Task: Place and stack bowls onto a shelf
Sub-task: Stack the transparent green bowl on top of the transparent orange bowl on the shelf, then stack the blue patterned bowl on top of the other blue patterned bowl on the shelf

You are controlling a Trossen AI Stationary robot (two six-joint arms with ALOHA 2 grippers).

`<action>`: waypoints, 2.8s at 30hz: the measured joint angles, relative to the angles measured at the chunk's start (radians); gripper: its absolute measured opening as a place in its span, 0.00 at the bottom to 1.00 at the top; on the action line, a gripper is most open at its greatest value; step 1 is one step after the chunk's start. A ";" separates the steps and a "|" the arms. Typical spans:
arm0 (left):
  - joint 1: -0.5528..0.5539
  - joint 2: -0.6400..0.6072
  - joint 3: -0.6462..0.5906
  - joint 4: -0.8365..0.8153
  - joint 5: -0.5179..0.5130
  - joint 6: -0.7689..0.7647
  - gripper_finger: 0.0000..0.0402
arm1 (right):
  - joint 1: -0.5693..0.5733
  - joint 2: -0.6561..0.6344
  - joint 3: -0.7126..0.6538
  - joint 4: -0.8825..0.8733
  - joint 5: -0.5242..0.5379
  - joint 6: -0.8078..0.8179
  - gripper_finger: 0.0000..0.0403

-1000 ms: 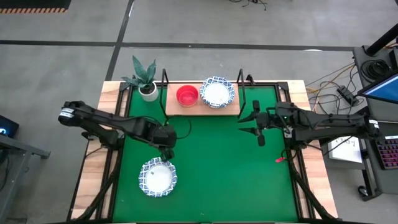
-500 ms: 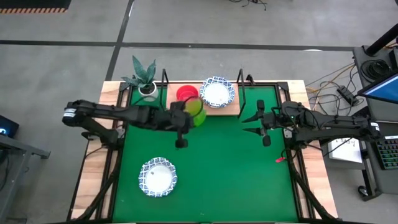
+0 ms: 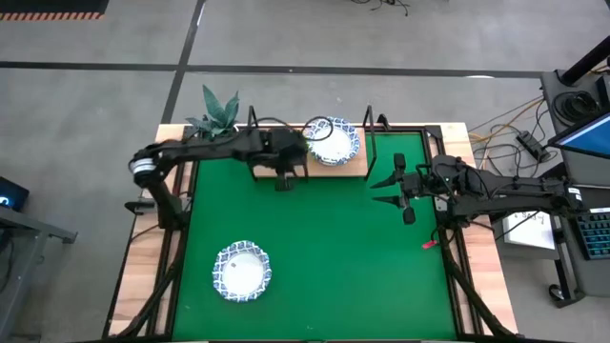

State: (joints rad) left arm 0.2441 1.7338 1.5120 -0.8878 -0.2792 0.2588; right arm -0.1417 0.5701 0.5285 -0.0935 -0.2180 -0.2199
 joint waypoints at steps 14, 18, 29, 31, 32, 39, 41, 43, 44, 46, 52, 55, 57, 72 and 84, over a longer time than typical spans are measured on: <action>0.087 0.060 0.033 -0.044 0.001 0.043 0.00 | 0.000 0.000 0.000 -0.006 0.000 0.000 0.33; 0.104 0.060 0.032 -0.037 0.000 0.043 0.00 | 0.000 0.000 0.000 -0.006 0.000 0.000 0.33; 0.125 0.060 0.031 -0.033 0.000 0.043 0.08 | 0.000 0.000 0.000 -0.006 0.000 0.001 0.33; 0.125 0.060 0.031 -0.032 0.000 0.042 0.11 | 0.000 0.000 0.000 -0.007 0.000 0.001 0.33; 0.125 0.060 0.031 -0.032 0.000 0.038 0.13 | 0.000 0.000 0.000 -0.007 0.000 0.002 0.33; 0.120 0.060 0.030 -0.046 0.000 -0.002 0.21 | 0.000 0.001 0.000 -0.007 0.000 0.001 0.33; 0.119 0.060 0.030 -0.055 0.000 -0.012 0.21 | 0.000 0.001 0.000 -0.007 0.000 0.001 0.33; 0.116 0.060 0.030 -0.056 0.001 -0.034 0.22 | 0.000 0.001 0.000 -0.007 0.000 0.001 0.33; 0.114 0.059 0.030 -0.056 0.004 -0.046 0.22 | 0.000 0.001 0.000 -0.008 0.000 0.001 0.33; 0.108 0.055 0.030 -0.057 0.038 -0.066 0.22 | 0.000 0.001 0.000 -0.008 0.000 0.001 0.33; 0.043 0.034 0.030 -0.076 0.201 -0.155 0.22 | 0.000 0.001 0.001 -0.025 0.000 0.000 0.33; -0.013 0.024 0.030 -0.106 0.270 -0.216 0.22 | 0.000 0.001 0.001 -0.029 0.001 0.000 0.33; -0.058 0.021 0.030 -0.130 0.298 -0.250 0.22 | 0.000 0.001 0.001 -0.029 0.001 -0.001 0.33; -0.323 0.016 0.013 -0.346 0.350 -0.398 0.33 | 0.000 0.001 0.001 -0.028 0.001 0.003 0.33; -0.445 0.014 -0.250 -0.323 0.387 -0.410 0.43 | 0.000 0.001 0.001 -0.028 0.001 0.010 0.33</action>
State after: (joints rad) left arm -0.2012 1.7477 1.2621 -1.2109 0.1082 -0.1509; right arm -0.1421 0.5709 0.5293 -0.1219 -0.2168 -0.2104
